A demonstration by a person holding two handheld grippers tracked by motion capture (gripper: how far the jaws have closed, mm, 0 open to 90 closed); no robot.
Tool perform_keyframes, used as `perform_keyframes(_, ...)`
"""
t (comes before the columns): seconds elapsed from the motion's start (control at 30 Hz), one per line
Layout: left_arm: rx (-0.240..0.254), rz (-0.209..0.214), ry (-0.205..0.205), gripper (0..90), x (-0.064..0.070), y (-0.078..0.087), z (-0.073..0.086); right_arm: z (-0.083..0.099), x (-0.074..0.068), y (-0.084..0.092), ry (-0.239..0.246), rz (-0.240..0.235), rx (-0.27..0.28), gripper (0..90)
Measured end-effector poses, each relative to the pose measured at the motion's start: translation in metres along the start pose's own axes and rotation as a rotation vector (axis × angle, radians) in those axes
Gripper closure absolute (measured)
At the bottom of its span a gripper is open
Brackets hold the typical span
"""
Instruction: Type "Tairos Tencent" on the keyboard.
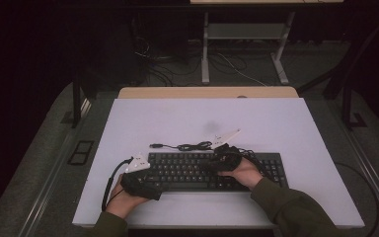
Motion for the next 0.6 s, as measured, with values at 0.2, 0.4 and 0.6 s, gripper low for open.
perform_keyframes(0.2,0.000,0.001,-0.001,0.7,-0.0001,0.0000,-0.0001,0.0010,-0.0003,-0.0021,0.006,0.008,-0.014,89.3)
perform_keyframes(0.4,-0.002,0.002,-0.005,1.0,-0.0001,-0.0002,-0.0004,0.0010,-0.0006,-0.0020,0.006,0.008,-0.014,89.4)
perform_keyframes(0.6,-0.001,0.001,-0.006,1.5,-0.0001,-0.0003,-0.0007,0.0009,-0.0004,-0.0014,0.007,0.007,-0.010,89.3)
Point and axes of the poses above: each handheld gripper's, and its own axes: y roughly backward along the jaws, z roughly out of its underside, x roughly to its right, the point moved 2 cm from there along -y, roughly forward along the jaws, and after that the axes turned 1 degree about y, right-handed, at the moved point
